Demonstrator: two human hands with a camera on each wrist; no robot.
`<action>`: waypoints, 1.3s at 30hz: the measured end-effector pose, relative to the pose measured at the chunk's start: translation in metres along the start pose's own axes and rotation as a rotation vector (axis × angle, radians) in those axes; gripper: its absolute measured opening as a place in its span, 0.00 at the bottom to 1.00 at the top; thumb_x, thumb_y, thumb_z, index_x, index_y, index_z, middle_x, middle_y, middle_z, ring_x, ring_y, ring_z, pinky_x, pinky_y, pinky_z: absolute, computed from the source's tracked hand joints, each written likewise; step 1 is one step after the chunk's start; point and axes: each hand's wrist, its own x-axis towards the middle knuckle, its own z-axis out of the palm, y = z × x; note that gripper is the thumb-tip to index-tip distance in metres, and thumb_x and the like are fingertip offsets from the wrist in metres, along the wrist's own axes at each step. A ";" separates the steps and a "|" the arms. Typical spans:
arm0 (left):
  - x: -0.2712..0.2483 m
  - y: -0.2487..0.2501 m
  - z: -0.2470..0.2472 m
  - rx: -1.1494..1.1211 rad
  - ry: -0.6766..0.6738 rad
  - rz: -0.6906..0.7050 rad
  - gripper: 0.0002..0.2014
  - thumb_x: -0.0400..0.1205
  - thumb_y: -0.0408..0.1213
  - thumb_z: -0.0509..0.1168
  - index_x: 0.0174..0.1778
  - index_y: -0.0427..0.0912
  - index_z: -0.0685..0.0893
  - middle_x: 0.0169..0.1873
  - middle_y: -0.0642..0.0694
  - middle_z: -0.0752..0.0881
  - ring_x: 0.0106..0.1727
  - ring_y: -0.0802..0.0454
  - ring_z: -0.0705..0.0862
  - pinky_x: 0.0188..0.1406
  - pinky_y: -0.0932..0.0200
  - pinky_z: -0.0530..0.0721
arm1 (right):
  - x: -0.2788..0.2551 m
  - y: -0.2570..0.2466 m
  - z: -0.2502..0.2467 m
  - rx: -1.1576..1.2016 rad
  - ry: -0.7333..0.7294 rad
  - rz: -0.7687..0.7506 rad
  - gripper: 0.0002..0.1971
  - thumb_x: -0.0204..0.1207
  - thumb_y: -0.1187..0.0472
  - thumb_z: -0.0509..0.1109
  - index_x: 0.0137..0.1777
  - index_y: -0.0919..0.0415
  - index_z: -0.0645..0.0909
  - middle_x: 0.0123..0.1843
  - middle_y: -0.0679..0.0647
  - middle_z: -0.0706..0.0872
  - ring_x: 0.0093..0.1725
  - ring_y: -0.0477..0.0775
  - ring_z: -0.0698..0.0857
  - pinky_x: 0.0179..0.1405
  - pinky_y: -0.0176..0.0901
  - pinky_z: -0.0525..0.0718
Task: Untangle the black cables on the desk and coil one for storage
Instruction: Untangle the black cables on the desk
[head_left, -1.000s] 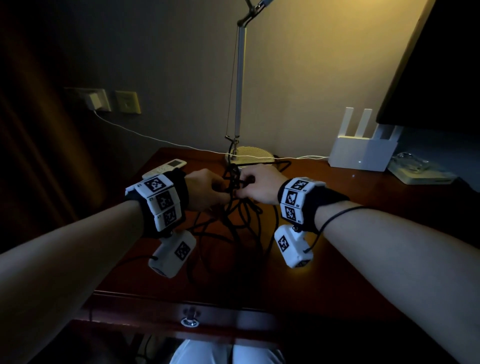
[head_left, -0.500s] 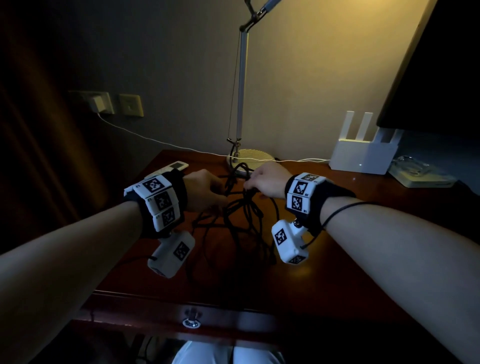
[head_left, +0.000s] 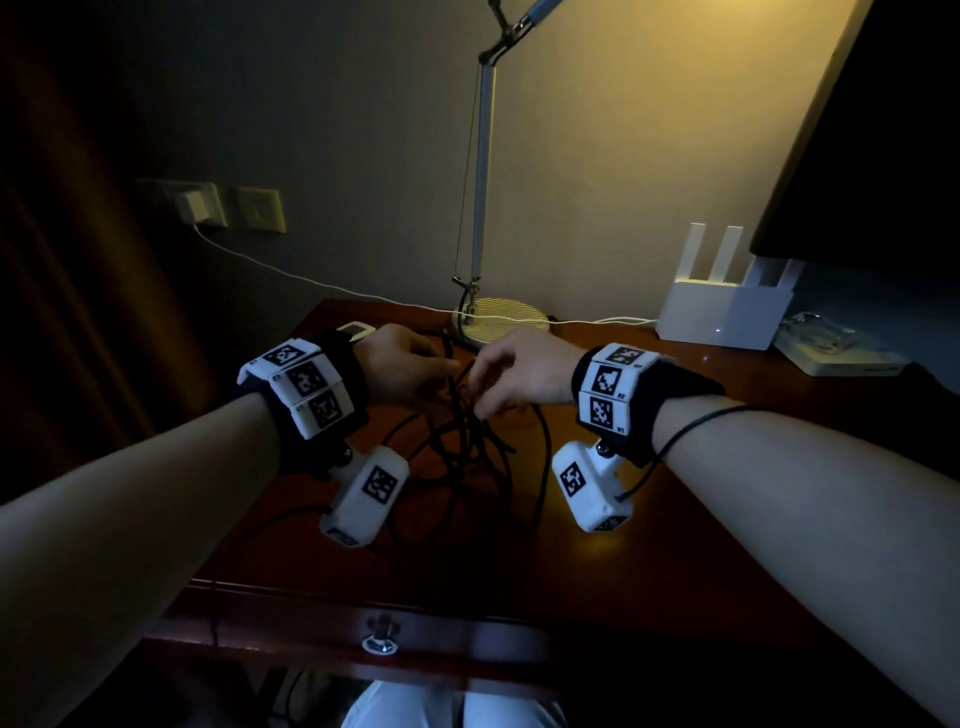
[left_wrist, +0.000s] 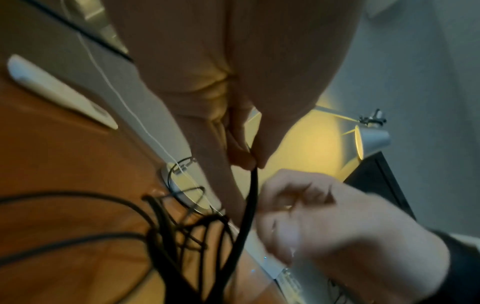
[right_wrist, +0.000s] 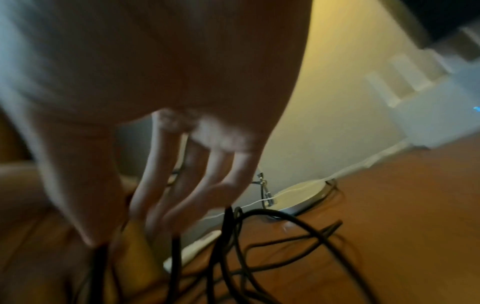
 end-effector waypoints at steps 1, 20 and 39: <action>0.001 -0.001 0.002 -0.019 0.019 0.008 0.10 0.82 0.35 0.67 0.48 0.30 0.84 0.35 0.40 0.87 0.26 0.56 0.88 0.21 0.67 0.83 | 0.000 0.000 0.002 -0.002 -0.067 0.009 0.12 0.66 0.64 0.81 0.47 0.54 0.85 0.44 0.50 0.88 0.37 0.41 0.86 0.29 0.30 0.78; 0.011 -0.027 0.018 0.571 -0.232 0.101 0.13 0.76 0.38 0.73 0.55 0.53 0.87 0.56 0.53 0.87 0.58 0.54 0.84 0.61 0.54 0.83 | 0.017 0.019 0.009 0.251 -0.031 0.123 0.06 0.80 0.71 0.66 0.54 0.69 0.82 0.38 0.60 0.90 0.29 0.52 0.87 0.28 0.36 0.86; 0.016 -0.026 0.016 0.662 0.113 0.415 0.10 0.77 0.41 0.73 0.53 0.48 0.90 0.47 0.51 0.90 0.50 0.56 0.85 0.48 0.64 0.78 | 0.020 0.025 0.008 0.041 -0.175 0.257 0.13 0.84 0.69 0.58 0.61 0.74 0.80 0.41 0.65 0.85 0.29 0.49 0.88 0.27 0.35 0.85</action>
